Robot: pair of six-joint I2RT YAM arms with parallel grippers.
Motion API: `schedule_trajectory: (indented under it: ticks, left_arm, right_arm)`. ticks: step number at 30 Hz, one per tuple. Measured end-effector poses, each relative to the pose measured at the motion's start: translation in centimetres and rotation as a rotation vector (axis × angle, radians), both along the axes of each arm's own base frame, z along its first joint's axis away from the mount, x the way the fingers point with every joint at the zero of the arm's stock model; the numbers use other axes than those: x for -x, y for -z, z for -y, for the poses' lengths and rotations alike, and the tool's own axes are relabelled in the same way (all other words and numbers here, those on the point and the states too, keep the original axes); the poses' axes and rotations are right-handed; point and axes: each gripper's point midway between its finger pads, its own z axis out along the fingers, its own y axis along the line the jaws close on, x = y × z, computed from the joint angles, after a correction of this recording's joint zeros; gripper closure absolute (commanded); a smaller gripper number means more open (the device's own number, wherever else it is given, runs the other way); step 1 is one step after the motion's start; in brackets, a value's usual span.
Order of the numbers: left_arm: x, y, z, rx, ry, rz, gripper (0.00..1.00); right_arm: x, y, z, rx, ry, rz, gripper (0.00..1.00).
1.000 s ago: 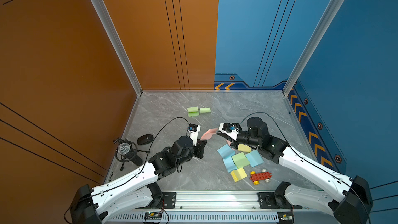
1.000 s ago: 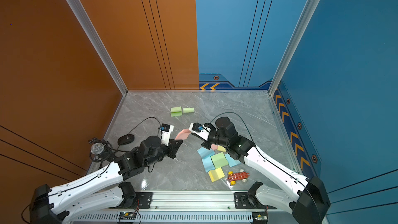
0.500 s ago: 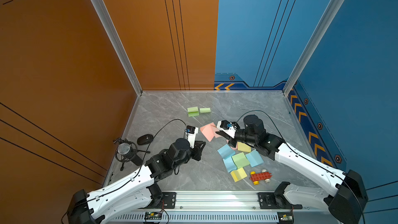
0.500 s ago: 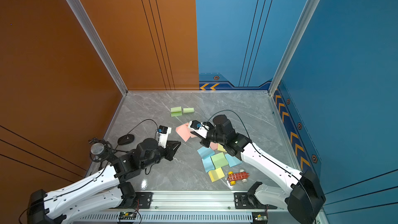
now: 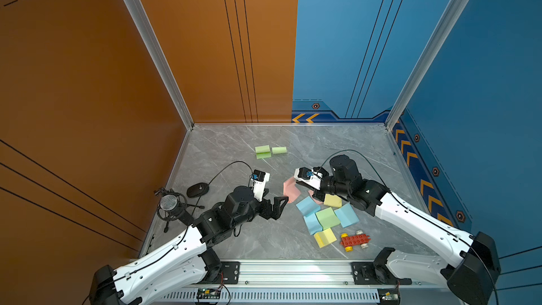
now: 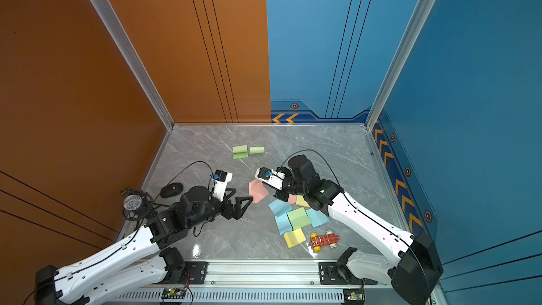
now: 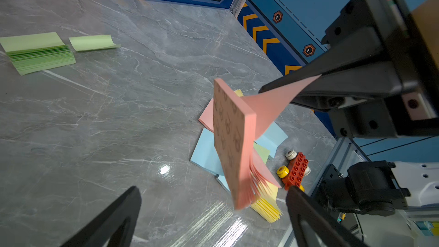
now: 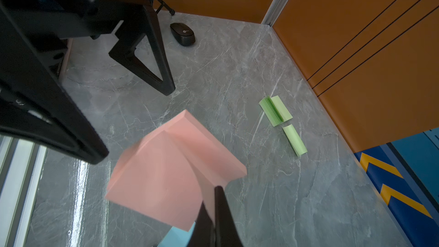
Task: Tear off pages from different memo pads
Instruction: Tear off the paper from the memo pad.
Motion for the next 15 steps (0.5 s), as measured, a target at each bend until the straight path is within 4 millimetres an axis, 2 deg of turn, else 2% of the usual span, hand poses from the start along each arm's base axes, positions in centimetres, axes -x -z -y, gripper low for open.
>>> schedule_trajectory:
  ticks: [9,15]
  left_arm:
    - [-0.3,1.3,1.0,-0.033,0.022,-0.047,0.01]
    - [-0.3,0.8,1.0,-0.005,0.01,-0.051,0.01]
  right_arm:
    - [1.1,0.3,-0.5,0.012,-0.053,-0.006,1.0]
    - [1.5,0.3,-0.7,0.007,-0.069,-0.01,1.0]
